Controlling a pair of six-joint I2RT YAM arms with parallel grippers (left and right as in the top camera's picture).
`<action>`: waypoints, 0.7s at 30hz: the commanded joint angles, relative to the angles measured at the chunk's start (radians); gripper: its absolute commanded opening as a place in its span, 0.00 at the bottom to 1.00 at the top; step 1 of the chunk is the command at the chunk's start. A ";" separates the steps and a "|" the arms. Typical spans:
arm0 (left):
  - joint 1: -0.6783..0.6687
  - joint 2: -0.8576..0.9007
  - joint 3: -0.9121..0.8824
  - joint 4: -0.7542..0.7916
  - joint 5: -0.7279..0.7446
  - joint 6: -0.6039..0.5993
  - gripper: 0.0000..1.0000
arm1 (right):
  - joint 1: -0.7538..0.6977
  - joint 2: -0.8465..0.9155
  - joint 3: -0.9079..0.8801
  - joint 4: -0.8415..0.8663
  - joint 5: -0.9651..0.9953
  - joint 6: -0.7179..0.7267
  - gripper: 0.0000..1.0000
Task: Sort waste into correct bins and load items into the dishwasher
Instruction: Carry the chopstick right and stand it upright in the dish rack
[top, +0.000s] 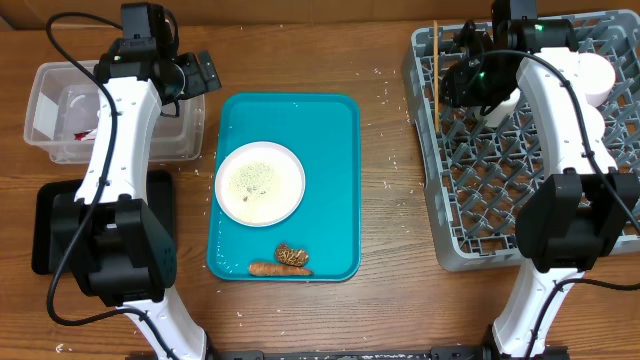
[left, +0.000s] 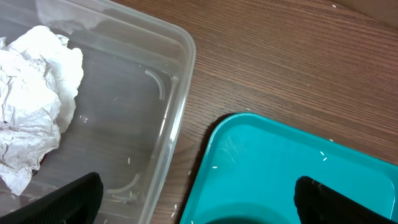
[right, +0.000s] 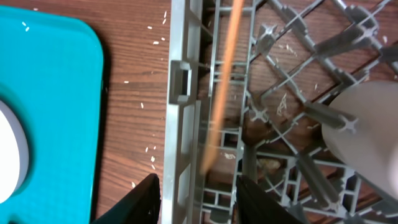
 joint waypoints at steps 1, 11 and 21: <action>-0.001 -0.023 0.002 0.001 -0.003 -0.014 1.00 | 0.008 -0.033 0.055 -0.044 -0.019 0.055 0.46; -0.001 -0.023 0.002 0.001 -0.003 -0.014 1.00 | 0.117 -0.169 0.124 -0.149 -0.057 0.103 0.62; -0.001 -0.023 0.002 0.001 -0.003 -0.014 1.00 | 0.158 -0.174 0.111 0.178 0.336 0.432 0.77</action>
